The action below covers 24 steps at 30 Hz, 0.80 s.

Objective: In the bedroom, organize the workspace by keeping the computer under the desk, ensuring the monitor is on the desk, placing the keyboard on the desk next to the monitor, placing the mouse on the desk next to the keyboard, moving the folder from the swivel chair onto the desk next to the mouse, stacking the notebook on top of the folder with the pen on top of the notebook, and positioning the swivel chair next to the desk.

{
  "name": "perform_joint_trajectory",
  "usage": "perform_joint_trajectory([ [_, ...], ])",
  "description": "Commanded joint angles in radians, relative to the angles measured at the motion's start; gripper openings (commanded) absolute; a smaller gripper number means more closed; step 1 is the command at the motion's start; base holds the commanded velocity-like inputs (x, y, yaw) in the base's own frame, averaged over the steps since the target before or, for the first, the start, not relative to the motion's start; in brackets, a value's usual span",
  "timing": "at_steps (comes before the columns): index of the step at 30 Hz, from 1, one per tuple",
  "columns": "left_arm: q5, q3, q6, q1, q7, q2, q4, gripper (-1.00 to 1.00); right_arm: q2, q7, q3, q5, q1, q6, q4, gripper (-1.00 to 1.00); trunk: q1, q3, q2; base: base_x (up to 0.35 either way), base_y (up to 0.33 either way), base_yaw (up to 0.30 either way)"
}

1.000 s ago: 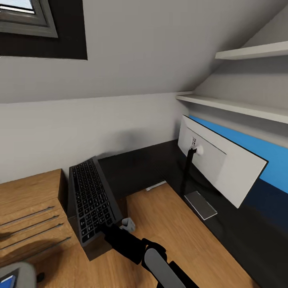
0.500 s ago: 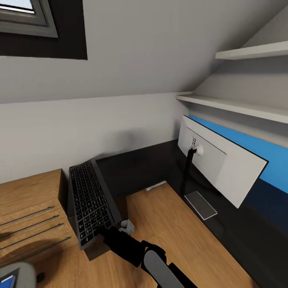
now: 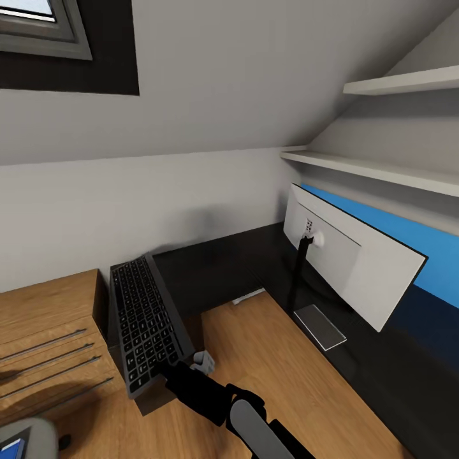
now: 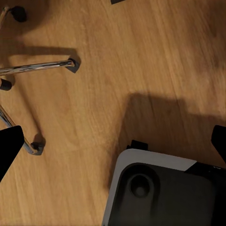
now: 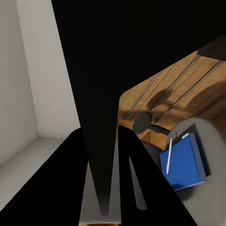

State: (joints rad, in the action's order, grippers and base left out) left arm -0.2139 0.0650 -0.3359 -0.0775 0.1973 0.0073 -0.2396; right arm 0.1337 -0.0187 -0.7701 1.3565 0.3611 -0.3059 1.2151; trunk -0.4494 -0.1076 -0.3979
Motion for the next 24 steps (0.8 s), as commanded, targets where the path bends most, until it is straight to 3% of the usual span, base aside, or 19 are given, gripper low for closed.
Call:
perform_joint_trajectory([
  [1,-0.007,0.007,-0.003,-0.001,0.004,0.000,0.000,1.00,0.000,-0.003,0.000,0.006,0.001,-0.002,0.000,-1.00,-0.001,-0.002,-0.002,0.000,0.000,0.000],
  [12,-0.013,0.001,-0.013,-0.001,0.006,0.003,0.000,1.00,0.001,-0.004,0.009,0.006,0.001,0.029,-0.025,-1.00,-0.001,-0.002,-0.002,0.000,0.000,0.000],
  [17,-0.015,-0.004,-0.051,-0.001,0.012,0.004,0.000,1.00,0.003,0.001,0.056,0.006,0.001,0.038,-0.032,-1.00,-0.001,-0.002,-0.002,0.000,0.000,0.000],
  [21,-0.027,-0.030,-0.055,-0.001,0.014,0.008,-0.008,1.00,0.007,0.003,0.081,0.012,0.001,0.036,-0.055,-1.00,-0.001,-0.002,-0.002,0.000,0.000,0.000],
  [23,-0.042,-0.040,-0.054,-0.001,0.015,0.009,-0.048,1.00,0.011,0.008,0.105,0.025,0.002,0.033,-0.058,-1.00,-0.001,-0.002,-0.002,0.000,0.000,0.000],
  [24,-0.050,-0.044,-0.050,-0.001,0.013,0.010,-0.124,1.00,0.026,0.028,0.121,0.033,0.010,0.031,-0.060,-1.00,-0.001,-0.002,-0.002,0.000,0.000,0.000],
])
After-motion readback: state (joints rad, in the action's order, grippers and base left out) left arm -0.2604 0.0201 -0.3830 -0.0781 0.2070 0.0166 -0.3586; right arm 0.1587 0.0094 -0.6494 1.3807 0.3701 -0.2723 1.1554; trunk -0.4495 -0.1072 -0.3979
